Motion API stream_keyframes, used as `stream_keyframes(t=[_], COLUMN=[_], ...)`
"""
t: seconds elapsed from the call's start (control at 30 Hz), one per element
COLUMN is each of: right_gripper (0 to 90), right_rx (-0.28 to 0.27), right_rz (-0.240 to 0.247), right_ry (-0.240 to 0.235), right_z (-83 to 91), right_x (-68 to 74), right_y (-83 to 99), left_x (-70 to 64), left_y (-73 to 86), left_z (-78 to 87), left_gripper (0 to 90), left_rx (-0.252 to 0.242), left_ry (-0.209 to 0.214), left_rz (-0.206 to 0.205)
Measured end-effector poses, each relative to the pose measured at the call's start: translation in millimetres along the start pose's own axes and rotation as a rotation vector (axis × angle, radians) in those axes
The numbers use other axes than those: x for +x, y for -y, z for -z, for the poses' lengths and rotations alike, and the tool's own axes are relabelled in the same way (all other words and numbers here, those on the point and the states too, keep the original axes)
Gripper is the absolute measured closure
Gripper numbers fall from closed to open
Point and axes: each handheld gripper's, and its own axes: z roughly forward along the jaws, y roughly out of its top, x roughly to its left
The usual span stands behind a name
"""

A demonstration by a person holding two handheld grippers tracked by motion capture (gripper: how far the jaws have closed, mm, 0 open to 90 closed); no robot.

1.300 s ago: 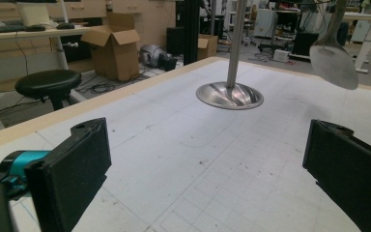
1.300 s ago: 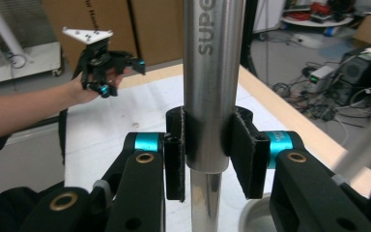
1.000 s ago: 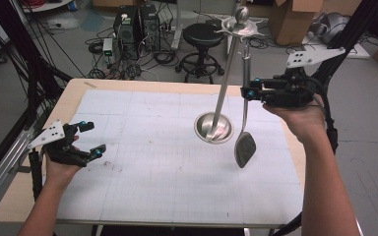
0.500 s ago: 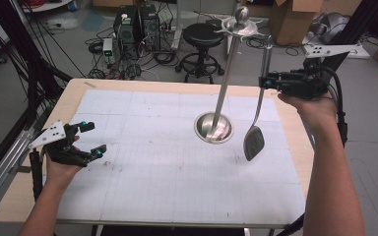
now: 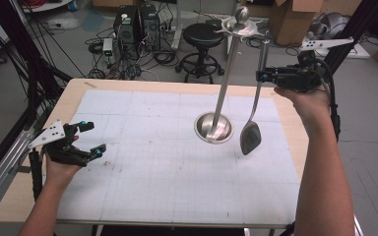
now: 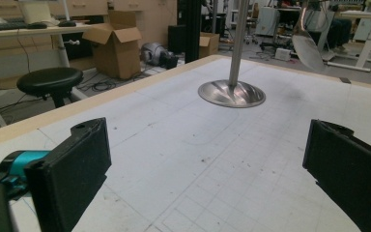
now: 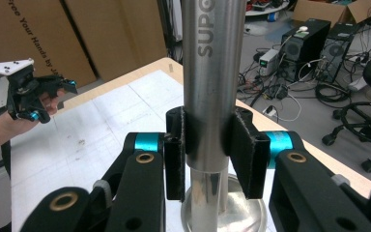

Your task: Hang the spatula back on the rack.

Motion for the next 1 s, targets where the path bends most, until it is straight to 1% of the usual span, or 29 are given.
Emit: stream_keyframes(t=[0.03,0.1,0.13,0.17,0.23,0.27,0.3,0.4,0.43,0.5,0.53,0.6,0.67,0.83,0.93,1.0], right_gripper=[69.7,69.7,69.7,69.7,69.7,69.7,69.7,69.7,69.7,69.7,69.7,69.7,69.7,69.6,69.6,69.5], right_rx=[0.003,0.002,-0.002,0.004,0.003,0.004,0.021,0.026,0.022,0.028,0.029,0.034,0.031,0.036,0.027,0.025], right_rz=[-0.012,-0.005,-0.013,-0.033,-0.034,-0.027,-0.033,-0.024,-0.013,-0.013,-0.003,-0.008,0.002,-0.017,-0.02,-0.033], right_ry=[0.003,0.005,0.01,0.006,0.004,0.008,0.009,0.002,-0.002,-0.016,-0.023,-0.027,-0.031,-0.031,-0.039,-0.042], right_z=[0.4,0.8,1.1,0.8,0.2,-0.8,-3.9,-8.3,-10.6,-14.0,-16.8,-17.4,-19.7,-20.8,-21.4,-22.2], right_x=[-0.9,-2.5,-3.9,-6.4,-7.4,-8.9,-8.4,-6.8,-6.3,-3.4,-1.4,-0.4,0.0,-1.1,-2.7,-2.7], right_y=[0.4,0.5,1.0,1.7,2.1,2.5,2.5,2.0,1.5,0.6,0.0,-0.2,-0.3,2.0,4.4,5.2], left_x=[0.0,-0.3,-0.4,-0.5,-0.6,-0.7,-0.5,-0.5,-0.5,-0.7,-0.7,-0.8,-0.5,-0.5,-0.6,-0.8], left_y=[0.0,0.1,0.1,0.0,-0.1,-0.2,-0.3,-0.2,-0.1,0.0,-0.1,-0.3,-0.5,-0.5,-0.2,-0.3], left_z=[-0.4,-0.6,-0.7,-0.6,-0.5,-0.5,-0.3,-0.5,-0.6,-0.8,-0.8,-0.5,0.1,0.3,-0.2,-0.4], left_gripper=[3.5,3.5,3.6,3.5,3.5,3.5,3.5,3.5,3.5,3.5,3.5,3.5,3.5,3.5,3.5,3.5], left_rx=[-0.002,0.0,0.0,0.001,0.001,0.0,-0.001,-0.001,0.001,0.002,0.002,0.001,0.001,0.0,0.001,0.001], left_ry=[0.002,0.003,0.003,0.002,0.0,-0.001,-0.001,-0.002,-0.002,-0.002,-0.001,0.001,0.0,-0.001,0.0,0.001], left_rz=[-0.001,0.001,0.001,0.0,0.0,0.0,-0.001,0.0,0.0,0.0,-0.001,-0.002,-0.003,-0.003,-0.002,-0.002])
